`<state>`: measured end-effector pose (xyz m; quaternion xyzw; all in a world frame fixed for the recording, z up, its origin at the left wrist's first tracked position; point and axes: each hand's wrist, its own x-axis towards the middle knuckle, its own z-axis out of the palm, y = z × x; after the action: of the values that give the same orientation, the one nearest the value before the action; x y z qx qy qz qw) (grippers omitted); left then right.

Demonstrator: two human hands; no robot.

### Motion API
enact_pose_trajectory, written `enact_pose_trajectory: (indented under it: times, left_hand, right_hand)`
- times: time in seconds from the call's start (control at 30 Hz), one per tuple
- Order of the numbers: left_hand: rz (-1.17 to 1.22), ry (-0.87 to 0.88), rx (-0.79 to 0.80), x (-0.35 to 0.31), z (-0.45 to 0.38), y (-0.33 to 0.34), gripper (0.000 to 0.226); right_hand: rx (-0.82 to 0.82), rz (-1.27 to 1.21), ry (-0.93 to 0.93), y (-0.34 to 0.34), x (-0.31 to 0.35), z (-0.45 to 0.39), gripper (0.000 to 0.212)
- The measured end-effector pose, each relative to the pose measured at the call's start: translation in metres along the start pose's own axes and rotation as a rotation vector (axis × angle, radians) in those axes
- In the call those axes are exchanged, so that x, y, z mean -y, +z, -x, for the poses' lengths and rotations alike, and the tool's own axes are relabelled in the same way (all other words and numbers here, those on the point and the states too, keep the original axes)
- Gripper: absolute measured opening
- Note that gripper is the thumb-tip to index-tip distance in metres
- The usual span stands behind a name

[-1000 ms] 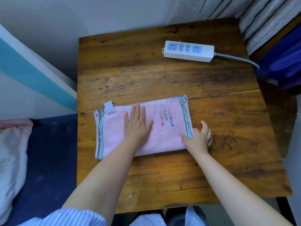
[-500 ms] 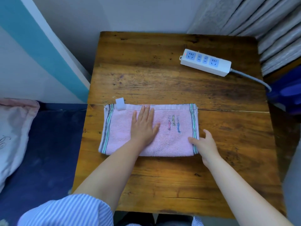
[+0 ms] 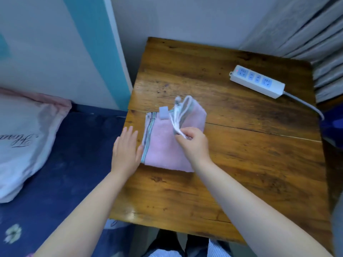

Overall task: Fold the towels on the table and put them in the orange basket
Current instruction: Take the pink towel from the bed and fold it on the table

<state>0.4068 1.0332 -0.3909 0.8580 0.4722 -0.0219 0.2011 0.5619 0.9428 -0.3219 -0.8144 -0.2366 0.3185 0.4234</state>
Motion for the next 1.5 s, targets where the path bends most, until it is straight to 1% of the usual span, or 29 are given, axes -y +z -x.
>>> enact_pose_trajectory:
  times: [0.13,0.23,0.3,0.33,0.37,0.4,0.43,0.53,0.6,0.67,0.73,0.8,0.87,0.93,1.0,1.1,1.2,1.27,1.3,1.33,1.43,1.5]
  left_hand:
    - [0.093,-0.153,-0.029,0.034,0.025,-0.006,0.048]
    - [0.133,-0.202,-0.003,0.048,0.04,0.0,0.048]
    - [0.152,-0.215,0.02,0.052,0.046,0.005,0.047]
    - [0.158,-0.218,0.029,0.054,0.05,0.007,0.047]
    - [0.161,-0.22,0.037,0.054,0.053,0.008,0.047]
    - [0.164,-0.22,0.045,0.054,0.055,0.008,0.047]
    - [0.168,-0.22,0.051,0.054,0.056,0.009,0.047]
    - [0.183,-0.199,0.048,0.053,0.058,0.008,0.045]
    - [0.202,-0.174,0.031,0.049,0.057,0.007,0.042]
    - [0.271,-0.173,0.004,0.039,0.052,0.006,0.037]
    - [0.43,-0.199,-0.023,0.024,0.041,0.001,0.028]
    - [0.592,-0.235,-0.004,0.005,0.019,-0.006,0.024]
    - [0.67,-0.283,0.094,-0.011,-0.008,-0.01,0.03]
    - [0.711,-0.38,0.187,-0.024,-0.034,-0.013,0.046]
    - [0.726,-0.432,0.216,-0.032,-0.053,-0.012,0.053]
    - [0.807,-0.479,0.204,-0.038,-0.073,-0.013,0.052]
    - [0.98,-0.515,0.156,-0.043,-0.085,-0.016,0.044]
    - [1.093,-0.505,0.128,-0.048,-0.087,-0.018,0.038]
    - [1.091,-0.476,0.137,-0.049,-0.086,-0.019,0.034]
    - [1.04,-0.437,0.152,-0.05,-0.085,-0.02,0.029]
    - [0.809,-0.353,0.173,-0.049,-0.083,-0.022,0.011]
    - [0.791,-0.334,0.172,-0.045,-0.083,-0.023,0.006]
  right_hand:
    - [0.12,-0.026,0.091,0.048,-0.003,-0.005,0.022]
    - [0.195,-0.019,0.088,0.069,-0.01,-0.009,0.015]
    - [0.205,-0.051,0.111,0.077,-0.013,-0.01,0.008]
    - [0.237,-0.089,0.131,0.081,-0.013,-0.008,0.012]
    - [0.285,-0.12,0.151,0.083,-0.014,-0.007,0.022]
    - [0.339,-0.124,0.169,0.084,-0.015,-0.006,0.031]
    - [0.387,-0.107,0.176,0.083,-0.016,-0.006,0.036]
    - [0.455,-0.053,0.153,0.075,-0.02,-0.005,0.041]
    - [0.444,-0.03,0.127,0.062,-0.025,-0.004,0.045]
    - [0.403,0.083,0.039,0.045,-0.03,-0.001,0.043]
    - [0.333,0.255,-0.091,0.028,-0.038,0.004,0.037]
    - [0.334,0.415,-0.208,0.014,-0.047,0.007,0.035]
    - [0.355,0.527,-0.279,0.007,-0.053,0.011,0.037]
    - [0.302,0.591,-0.346,0.003,-0.059,0.006,0.037]
    - [0.271,0.65,-0.339,0.0,-0.061,-0.005,0.046]
    - [0.357,0.78,-0.251,-0.002,-0.065,-0.023,0.067]
    - [0.429,0.84,-0.238,-0.003,-0.065,-0.036,0.076]
    - [0.443,0.838,-0.238,-0.004,-0.066,-0.039,0.077]
    - [0.442,0.829,-0.239,-0.004,-0.067,-0.04,0.077]
    - [0.441,0.817,-0.241,-0.005,-0.069,-0.04,0.076]
    - [0.438,0.792,-0.237,-0.006,-0.072,-0.038,0.074]
    - [0.437,0.779,-0.235,-0.005,-0.073,-0.036,0.073]
